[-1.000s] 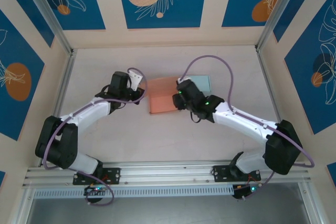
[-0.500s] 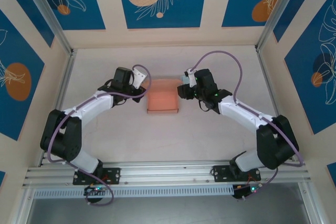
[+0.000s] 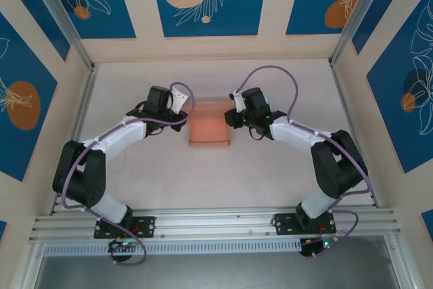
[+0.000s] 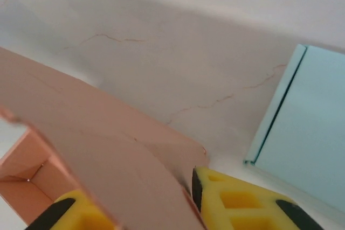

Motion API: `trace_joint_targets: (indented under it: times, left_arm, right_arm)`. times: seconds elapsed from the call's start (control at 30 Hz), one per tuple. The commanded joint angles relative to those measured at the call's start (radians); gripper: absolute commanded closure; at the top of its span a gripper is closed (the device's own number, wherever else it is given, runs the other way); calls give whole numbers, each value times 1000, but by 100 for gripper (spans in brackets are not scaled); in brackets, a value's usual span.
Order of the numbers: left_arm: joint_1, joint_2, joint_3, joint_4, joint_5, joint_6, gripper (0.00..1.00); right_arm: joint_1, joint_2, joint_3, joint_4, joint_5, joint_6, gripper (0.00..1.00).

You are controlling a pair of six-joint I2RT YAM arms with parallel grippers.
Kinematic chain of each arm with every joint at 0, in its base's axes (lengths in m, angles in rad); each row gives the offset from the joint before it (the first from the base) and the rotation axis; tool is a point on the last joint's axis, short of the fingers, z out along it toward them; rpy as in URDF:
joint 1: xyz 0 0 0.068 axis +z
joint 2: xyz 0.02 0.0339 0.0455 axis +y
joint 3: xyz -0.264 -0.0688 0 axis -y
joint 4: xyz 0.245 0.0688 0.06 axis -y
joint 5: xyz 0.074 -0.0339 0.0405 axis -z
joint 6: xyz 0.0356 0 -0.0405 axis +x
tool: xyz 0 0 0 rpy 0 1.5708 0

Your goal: Fold the paper box

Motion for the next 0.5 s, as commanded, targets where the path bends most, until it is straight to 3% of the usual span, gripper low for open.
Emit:
trace_joint_targets:
  times: [0.0,0.27,0.47]
  left_arm:
    - [-12,21,-7,49,47,-151,94]
    - [-73,2,-115,256,-34,-418,100]
    - [-131,0,-155,320,-89,-450,100]
  right_arm:
    - [36,17,46,22,7,41,81]
    - [163,53,57,26,211,154,91]
    - [228,91,67,58,292,193,95]
